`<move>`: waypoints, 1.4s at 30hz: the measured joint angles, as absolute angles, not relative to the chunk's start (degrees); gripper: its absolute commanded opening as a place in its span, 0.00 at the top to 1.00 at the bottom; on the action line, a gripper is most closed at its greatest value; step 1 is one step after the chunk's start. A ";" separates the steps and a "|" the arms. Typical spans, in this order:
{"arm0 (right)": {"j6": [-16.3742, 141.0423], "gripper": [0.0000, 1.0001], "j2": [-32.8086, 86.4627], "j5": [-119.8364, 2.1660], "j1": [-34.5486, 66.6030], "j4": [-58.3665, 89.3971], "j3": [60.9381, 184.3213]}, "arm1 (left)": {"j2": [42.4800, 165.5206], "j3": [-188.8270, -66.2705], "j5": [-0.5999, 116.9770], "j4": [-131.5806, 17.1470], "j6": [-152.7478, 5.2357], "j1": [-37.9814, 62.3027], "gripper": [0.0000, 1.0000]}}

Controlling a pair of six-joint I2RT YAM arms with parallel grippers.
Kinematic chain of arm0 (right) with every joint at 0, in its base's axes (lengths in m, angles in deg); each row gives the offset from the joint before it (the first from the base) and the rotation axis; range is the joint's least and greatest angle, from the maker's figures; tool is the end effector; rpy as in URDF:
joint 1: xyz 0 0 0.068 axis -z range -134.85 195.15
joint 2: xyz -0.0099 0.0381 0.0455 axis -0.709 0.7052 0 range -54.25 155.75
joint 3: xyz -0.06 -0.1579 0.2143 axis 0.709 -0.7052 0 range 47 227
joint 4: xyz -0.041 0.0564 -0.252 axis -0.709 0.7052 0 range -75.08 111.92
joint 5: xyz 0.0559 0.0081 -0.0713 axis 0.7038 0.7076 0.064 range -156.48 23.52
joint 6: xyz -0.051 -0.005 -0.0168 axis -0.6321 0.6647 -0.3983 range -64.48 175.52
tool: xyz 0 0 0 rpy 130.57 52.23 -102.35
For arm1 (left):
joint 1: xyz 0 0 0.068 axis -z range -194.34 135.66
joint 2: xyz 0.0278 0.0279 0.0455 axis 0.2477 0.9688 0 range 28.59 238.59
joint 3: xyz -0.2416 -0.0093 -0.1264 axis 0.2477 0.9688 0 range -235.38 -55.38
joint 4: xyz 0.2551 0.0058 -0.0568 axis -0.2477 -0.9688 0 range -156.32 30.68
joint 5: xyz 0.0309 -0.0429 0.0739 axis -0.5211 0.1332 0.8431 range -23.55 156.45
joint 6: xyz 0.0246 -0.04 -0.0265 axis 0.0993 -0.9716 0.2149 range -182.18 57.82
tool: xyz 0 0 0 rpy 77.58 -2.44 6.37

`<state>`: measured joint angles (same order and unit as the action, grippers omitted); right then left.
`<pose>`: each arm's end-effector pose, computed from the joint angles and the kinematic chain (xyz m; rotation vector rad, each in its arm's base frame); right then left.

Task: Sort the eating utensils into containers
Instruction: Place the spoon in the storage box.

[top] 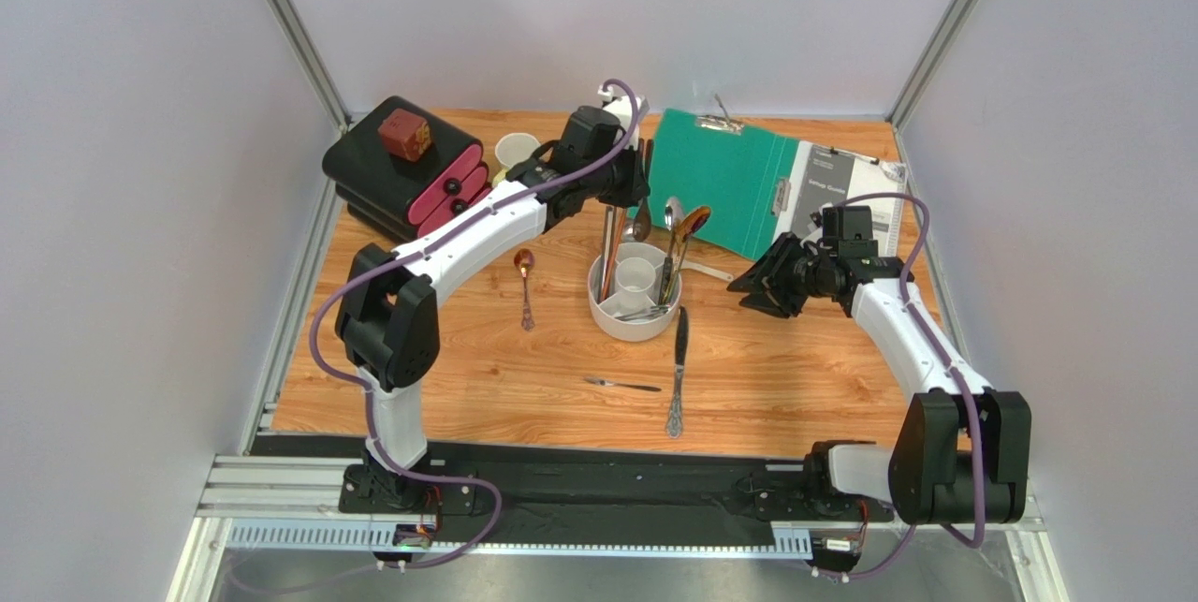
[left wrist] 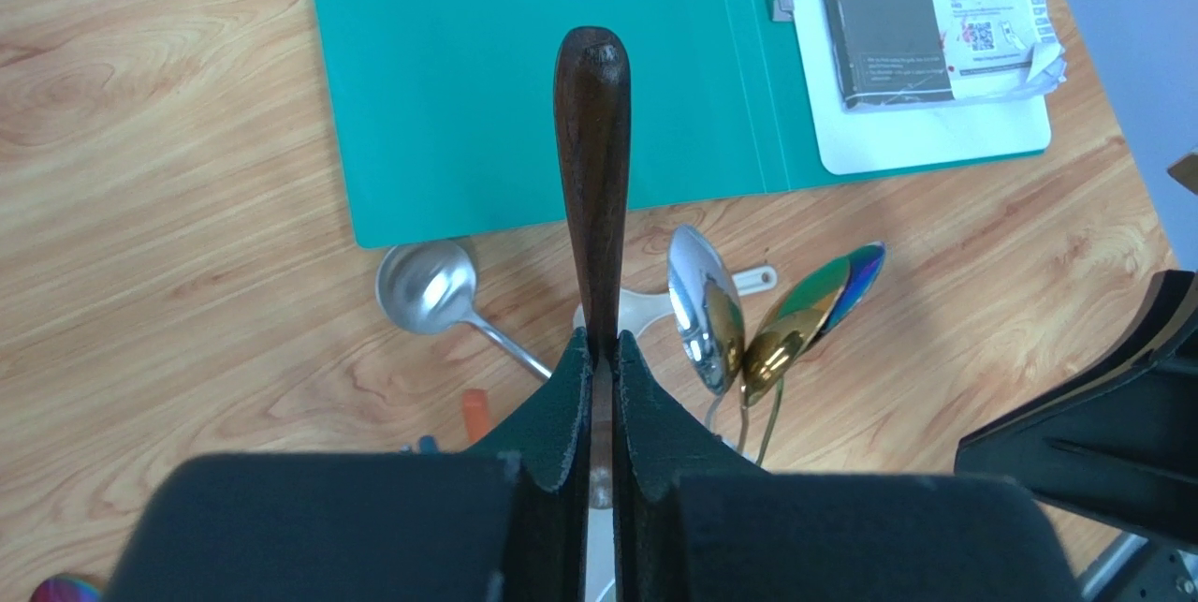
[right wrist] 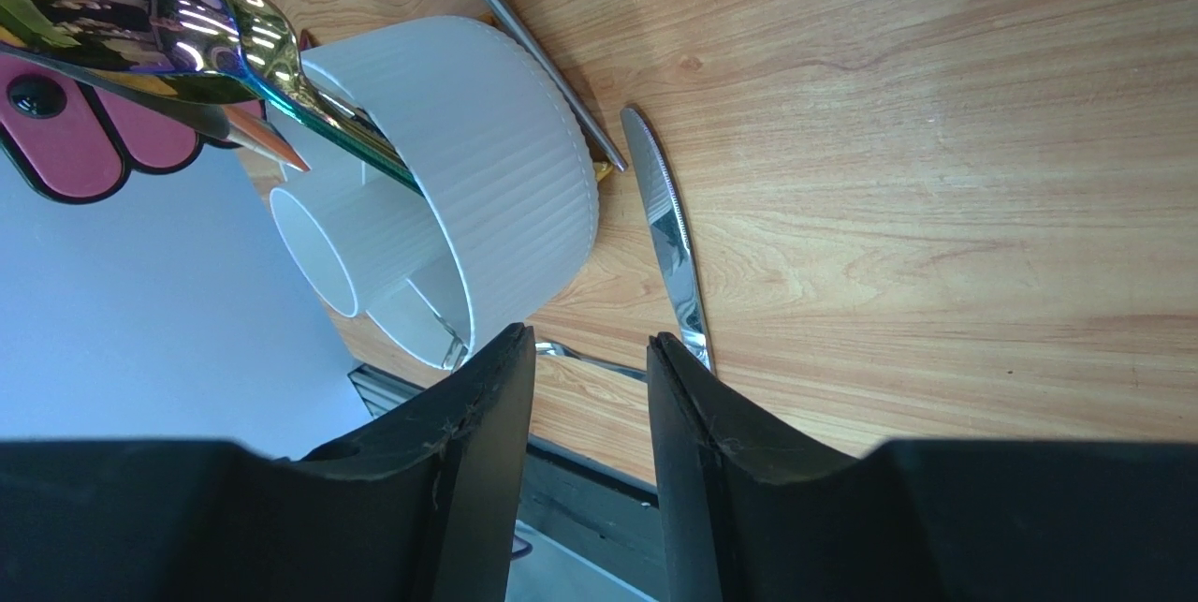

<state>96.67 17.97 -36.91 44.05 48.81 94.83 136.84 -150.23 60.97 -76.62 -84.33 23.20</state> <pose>0.2422 0.0222 0.2291 0.7235 2.5678 0.9272 0.3538 -0.2763 0.3100 0.3520 2.1601 -0.7107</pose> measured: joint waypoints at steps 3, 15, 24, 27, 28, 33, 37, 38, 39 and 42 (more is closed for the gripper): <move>96.67 0.59 17.97 -36.91 44.03 48.92 94.83 | 136.84 -149.22 61.78 -75.13 -84.31 24.58 1.00; 96.64 0.59 19.07 -36.91 43.72 48.92 94.83 | 136.45 -144.61 64.30 -73.69 -83.61 25.87 1.00; 96.69 0.59 19.70 -36.89 43.39 48.79 95.00 | 131.05 -143.80 64.56 -74.37 -83.04 25.82 1.00; 96.69 0.59 19.72 -36.89 43.35 48.77 95.03 | 130.07 -143.65 64.34 -74.81 -83.00 25.89 1.00; 96.69 0.59 19.72 -36.89 43.35 48.74 95.03 | 129.52 -142.99 64.36 -74.67 -83.00 26.04 1.00; 96.88 0.59 19.72 -36.89 43.35 48.59 95.03 | 126.24 -136.83 63.97 -74.72 -83.00 27.35 1.00; 96.86 0.59 19.72 -36.89 43.35 48.61 95.03 | 126.15 -134.08 63.77 -74.98 -82.95 28.60 1.00; 96.86 0.59 19.72 -36.87 43.35 48.61 95.03 | 126.15 -133.75 63.79 -74.98 -82.93 28.82 1.00; 96.86 0.59 19.72 -36.87 43.35 48.59 95.03 | 126.15 -133.59 63.79 -74.94 -82.89 29.01 1.00; 96.86 0.59 19.72 -36.87 43.35 48.63 95.03 | 126.15 -133.09 63.84 -74.48 -82.82 29.32 1.00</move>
